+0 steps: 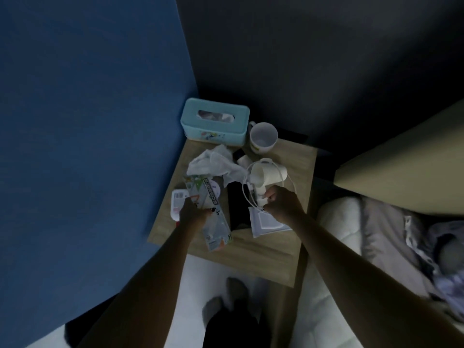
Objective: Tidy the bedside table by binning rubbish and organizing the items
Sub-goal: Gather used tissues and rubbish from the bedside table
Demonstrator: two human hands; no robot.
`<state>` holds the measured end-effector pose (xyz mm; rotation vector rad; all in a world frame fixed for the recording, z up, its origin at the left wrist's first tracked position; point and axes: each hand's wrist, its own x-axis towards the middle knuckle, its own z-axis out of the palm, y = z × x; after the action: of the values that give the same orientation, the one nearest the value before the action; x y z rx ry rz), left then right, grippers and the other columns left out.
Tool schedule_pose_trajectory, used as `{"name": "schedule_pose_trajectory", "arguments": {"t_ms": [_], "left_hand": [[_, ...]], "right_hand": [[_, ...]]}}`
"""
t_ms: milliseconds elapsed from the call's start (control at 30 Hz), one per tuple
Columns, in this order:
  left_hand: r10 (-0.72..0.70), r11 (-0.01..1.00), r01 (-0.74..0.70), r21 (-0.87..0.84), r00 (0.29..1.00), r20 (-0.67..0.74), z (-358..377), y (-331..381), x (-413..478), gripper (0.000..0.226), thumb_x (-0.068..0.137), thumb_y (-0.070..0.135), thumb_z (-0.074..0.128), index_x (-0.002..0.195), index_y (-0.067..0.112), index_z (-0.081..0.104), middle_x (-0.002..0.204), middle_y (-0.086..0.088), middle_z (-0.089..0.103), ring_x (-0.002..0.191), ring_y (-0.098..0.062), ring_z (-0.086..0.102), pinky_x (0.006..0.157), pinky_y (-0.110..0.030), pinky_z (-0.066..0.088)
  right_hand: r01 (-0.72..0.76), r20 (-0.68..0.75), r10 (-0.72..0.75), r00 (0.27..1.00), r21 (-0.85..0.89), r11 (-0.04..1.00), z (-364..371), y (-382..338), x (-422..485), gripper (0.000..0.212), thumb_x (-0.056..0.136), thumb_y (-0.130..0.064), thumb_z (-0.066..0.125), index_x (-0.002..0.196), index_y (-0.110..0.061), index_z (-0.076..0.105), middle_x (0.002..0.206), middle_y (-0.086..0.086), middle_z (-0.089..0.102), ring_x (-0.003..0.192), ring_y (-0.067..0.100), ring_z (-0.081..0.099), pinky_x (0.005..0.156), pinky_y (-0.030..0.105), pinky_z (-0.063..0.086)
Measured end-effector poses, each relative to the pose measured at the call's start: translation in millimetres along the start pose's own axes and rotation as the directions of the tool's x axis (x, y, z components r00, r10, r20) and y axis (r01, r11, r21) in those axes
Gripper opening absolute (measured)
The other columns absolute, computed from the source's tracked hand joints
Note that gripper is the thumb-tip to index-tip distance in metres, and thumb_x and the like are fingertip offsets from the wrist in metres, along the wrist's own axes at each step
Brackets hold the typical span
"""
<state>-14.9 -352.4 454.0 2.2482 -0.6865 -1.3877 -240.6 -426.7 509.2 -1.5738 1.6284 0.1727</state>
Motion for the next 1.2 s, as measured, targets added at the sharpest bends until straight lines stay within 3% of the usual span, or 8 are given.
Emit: {"name": "schedule_pose_trajectory", "arguments": {"t_ms": [100, 433, 600, 733, 900, 1000, 1133, 1200], "left_hand": [[0.005, 1.0, -0.005, 0.024, 1.0, 0.0, 0.2, -1.1, 3.3, 0.057, 0.071, 0.014, 0.079, 0.123, 0.008, 0.056, 0.114, -0.013, 0.067, 0.104, -0.03, 0.065, 0.086, -0.045, 0.056], [0.131, 0.983, -0.118, 0.141, 0.987, -0.091, -14.5, 14.3, -33.1, 0.05, 0.079, 0.021, 0.075, 0.121, 0.005, 0.055, 0.112, -0.01, 0.067, 0.103, -0.027, 0.064, 0.077, -0.029, 0.047], [0.327, 0.888, -0.282, 0.362, 0.942, -0.07, -45.8, 9.5, -70.4, 0.009, 0.09, 0.019, 0.062, 0.091, 0.011, 0.065, 0.092, -0.008, 0.072, 0.07, -0.012, 0.061, 0.053, -0.013, 0.041], [0.41, 0.852, -0.345, 0.394, 0.908, -0.091, -73.8, 18.3, -115.4, 0.011, 0.093, 0.019, 0.057, 0.083, 0.015, 0.062, 0.078, -0.002, 0.067, 0.065, -0.013, 0.058, 0.051, -0.016, 0.039], [0.415, 0.872, -0.349, 0.342, 0.899, -0.142, -85.8, 12.8, -152.7, 0.027, 0.093, 0.022, 0.054, 0.068, 0.032, 0.047, 0.057, 0.007, 0.059, 0.051, -0.001, 0.056, 0.046, -0.015, 0.039], [0.42, 0.873, -0.35, 0.339, 0.893, -0.158, -85.2, 10.9, -168.5, 0.031, 0.093, 0.024, 0.053, 0.065, 0.033, 0.043, 0.052, 0.007, 0.055, 0.045, 0.002, 0.053, 0.043, -0.009, 0.034], [0.375, 0.916, -0.325, 0.236, 0.902, -0.214, -76.6, 0.0, -167.5, 0.028, 0.093, 0.024, 0.051, 0.066, 0.031, 0.047, 0.061, 0.006, 0.065, 0.05, -0.001, 0.061, 0.054, -0.024, 0.05], [0.364, 0.926, -0.321, 0.199, 0.897, -0.249, -71.2, -7.9, -163.3, 0.027, 0.093, 0.02, 0.05, 0.068, 0.028, 0.05, 0.062, 0.006, 0.064, 0.05, 0.002, 0.061, 0.052, -0.019, 0.049]], "right_hand": [[0.016, 0.0, -0.016, 1.0, -0.024, 1.0, 3.4, 0.8, -0.2, 0.032, 0.082, -0.013, 0.065, 0.113, -0.014, 0.059, 0.115, 0.007, 0.063, 0.107, 0.023, 0.058, 0.077, 0.027, 0.043], [0.044, 0.001, -0.044, 0.999, -0.081, 0.996, 4.9, -6.9, -11.8, 0.037, 0.081, -0.016, 0.069, 0.116, -0.012, 0.057, 0.114, 0.009, 0.063, 0.106, 0.025, 0.059, 0.077, 0.027, 0.043], [0.028, -0.043, -0.031, 0.999, -0.079, 0.997, -5.6, -17.2, -40.9, 0.033, 0.081, -0.031, 0.068, 0.109, -0.015, 0.059, 0.104, 0.006, 0.067, 0.097, 0.023, 0.064, 0.079, 0.032, 0.052], [0.017, -0.095, -0.014, 0.995, 0.026, 1.0, -14.9, -32.4, -82.3, 0.019, 0.084, -0.032, 0.065, 0.096, -0.019, 0.059, 0.085, 0.001, 0.07, 0.077, 0.015, 0.069, 0.074, 0.036, 0.059], [0.062, -0.161, -0.063, 0.985, -0.01, 0.998, -14.2, -50.8, -124.1, 0.026, 0.095, -0.035, 0.047, 0.078, -0.017, 0.057, 0.065, -0.007, 0.059, 0.054, 0.004, 0.061, 0.048, 0.017, 0.046], [0.054, -0.196, -0.044, 0.98, 0.048, 0.997, -13.5, -56.1, -138.2, 0.026, 0.094, -0.027, 0.049, 0.07, -0.018, 0.053, 0.066, -0.003, 0.058, 0.057, 0.009, 0.057, 0.052, 0.018, 0.043], [0.085, -0.212, -0.07, 0.975, 0.061, 0.995, -11.1, -55.9, -134.0, 0.026, 0.093, -0.025, 0.051, 0.069, -0.014, 0.057, 0.065, 0.002, 0.065, 0.051, 0.009, 0.06, 0.049, 0.022, 0.046], [0.103, -0.201, -0.088, 0.976, 0.068, 0.992, -8.4, -54.7, -123.7, 0.026, 0.092, -0.028, 0.052, 0.073, -0.012, 0.061, 0.067, 0.004, 0.068, 0.052, 0.01, 0.061, 0.051, 0.025, 0.048]]}}
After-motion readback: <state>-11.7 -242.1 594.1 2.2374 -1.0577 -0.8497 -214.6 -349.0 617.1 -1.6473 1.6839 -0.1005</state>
